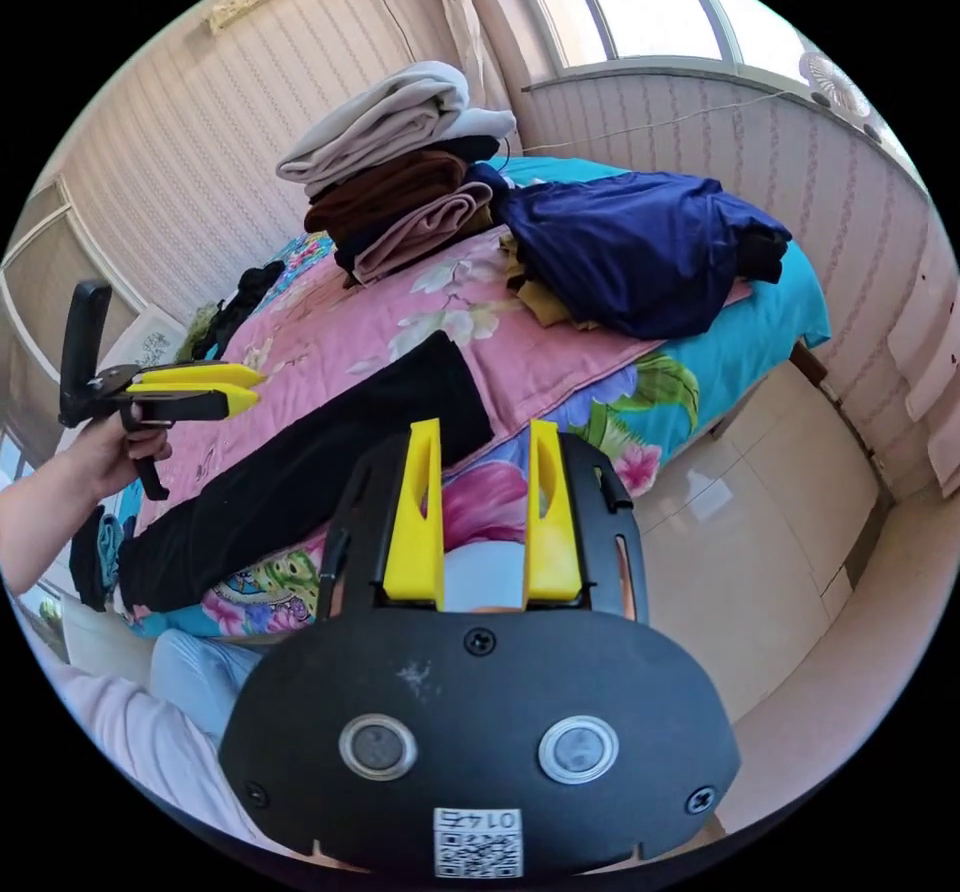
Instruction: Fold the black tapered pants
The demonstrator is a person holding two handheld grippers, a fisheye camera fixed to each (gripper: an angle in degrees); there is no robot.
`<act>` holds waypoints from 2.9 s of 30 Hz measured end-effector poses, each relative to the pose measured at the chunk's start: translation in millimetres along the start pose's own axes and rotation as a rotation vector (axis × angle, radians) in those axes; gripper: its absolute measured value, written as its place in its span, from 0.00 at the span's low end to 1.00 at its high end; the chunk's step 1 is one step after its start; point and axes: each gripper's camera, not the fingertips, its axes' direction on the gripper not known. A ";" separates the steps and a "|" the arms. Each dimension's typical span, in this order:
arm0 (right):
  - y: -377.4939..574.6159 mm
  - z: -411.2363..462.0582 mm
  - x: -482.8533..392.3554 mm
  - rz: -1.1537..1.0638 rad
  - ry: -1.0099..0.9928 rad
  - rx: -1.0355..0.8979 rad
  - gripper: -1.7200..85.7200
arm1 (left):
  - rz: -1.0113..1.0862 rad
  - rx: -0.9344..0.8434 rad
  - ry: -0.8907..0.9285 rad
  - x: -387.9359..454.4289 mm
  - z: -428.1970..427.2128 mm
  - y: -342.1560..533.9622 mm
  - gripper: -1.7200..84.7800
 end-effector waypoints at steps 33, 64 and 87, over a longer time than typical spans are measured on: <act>20.8 -115.0 -148.1 -0.574 -0.584 0.097 0.05 | -0.247 0.296 0.045 -9.0 -163.3 183.3 0.06; 210.2 74.7 -786.8 -1.459 -0.436 -0.569 0.10 | -1.425 0.768 -0.118 -22.5 -386.2 775.4 0.09; 260.2 125.9 -919.7 -1.600 -0.279 -0.633 0.04 | -1.424 0.518 -0.134 -34.3 -458.3 805.9 0.03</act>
